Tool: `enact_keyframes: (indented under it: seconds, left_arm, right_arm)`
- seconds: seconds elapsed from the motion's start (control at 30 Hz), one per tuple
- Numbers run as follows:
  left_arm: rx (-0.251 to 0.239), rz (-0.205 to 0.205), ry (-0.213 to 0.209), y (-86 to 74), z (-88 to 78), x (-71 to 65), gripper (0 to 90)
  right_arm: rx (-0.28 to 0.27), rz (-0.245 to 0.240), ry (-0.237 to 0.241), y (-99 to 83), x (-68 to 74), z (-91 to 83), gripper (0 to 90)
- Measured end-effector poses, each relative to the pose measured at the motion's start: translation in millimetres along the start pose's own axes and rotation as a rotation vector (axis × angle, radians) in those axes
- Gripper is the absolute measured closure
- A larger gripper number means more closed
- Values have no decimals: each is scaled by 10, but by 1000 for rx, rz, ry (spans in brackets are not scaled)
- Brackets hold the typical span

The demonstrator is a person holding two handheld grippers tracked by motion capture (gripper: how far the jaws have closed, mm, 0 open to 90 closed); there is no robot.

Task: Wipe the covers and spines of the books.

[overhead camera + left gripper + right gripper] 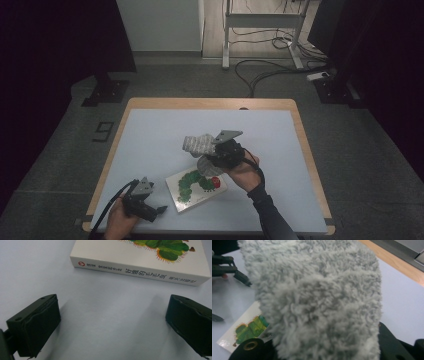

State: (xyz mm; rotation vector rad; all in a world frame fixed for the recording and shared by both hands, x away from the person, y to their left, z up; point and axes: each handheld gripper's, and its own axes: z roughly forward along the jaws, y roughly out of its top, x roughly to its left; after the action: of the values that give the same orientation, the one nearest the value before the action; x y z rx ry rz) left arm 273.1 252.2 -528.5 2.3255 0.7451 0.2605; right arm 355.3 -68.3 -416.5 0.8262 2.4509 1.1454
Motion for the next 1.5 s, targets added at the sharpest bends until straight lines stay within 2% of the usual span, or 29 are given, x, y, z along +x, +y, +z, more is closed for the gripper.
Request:
enact_keyframes:
  seconds: [0.13, 0.33, 0.53, 0.63, 0.93, 1.1, 1.37, 1.5]
  left_arm:
    - [-1, -1, -1, 0, 0, 0, 0]
    - [-1, -1, 1, 0, 0, 0, 0]
    - [-1, -2, 2, -1, 1, -1, 0]
    - [-1, -2, 1, 0, 1, -1, 0]
    - [-1, -1, 2, -1, 1, -1, 0]
    - [-1, -1, 1, -1, 1, -1, 0]
    - [-1, -2, 2, 0, 1, -1, 0]
    - [-1, -2, 1, 0, 1, -1, 0]
  right_arm:
    - [6, -3, 6, -50, 18, 87, 632]
    - [31, 7, 6, -223, 9, 313, 629]
    - [54, 11, -16, -343, 0, 460, 622]
    - [72, 5, -43, -412, -17, 561, 618]
    - [95, 14, -64, -530, -89, 757, 607]
    - [91, 18, -63, -542, -102, 800, 606]
    - [110, -3, -66, -490, -79, 849, 606]
    - [109, -13, -42, -442, -8, 897, 607]
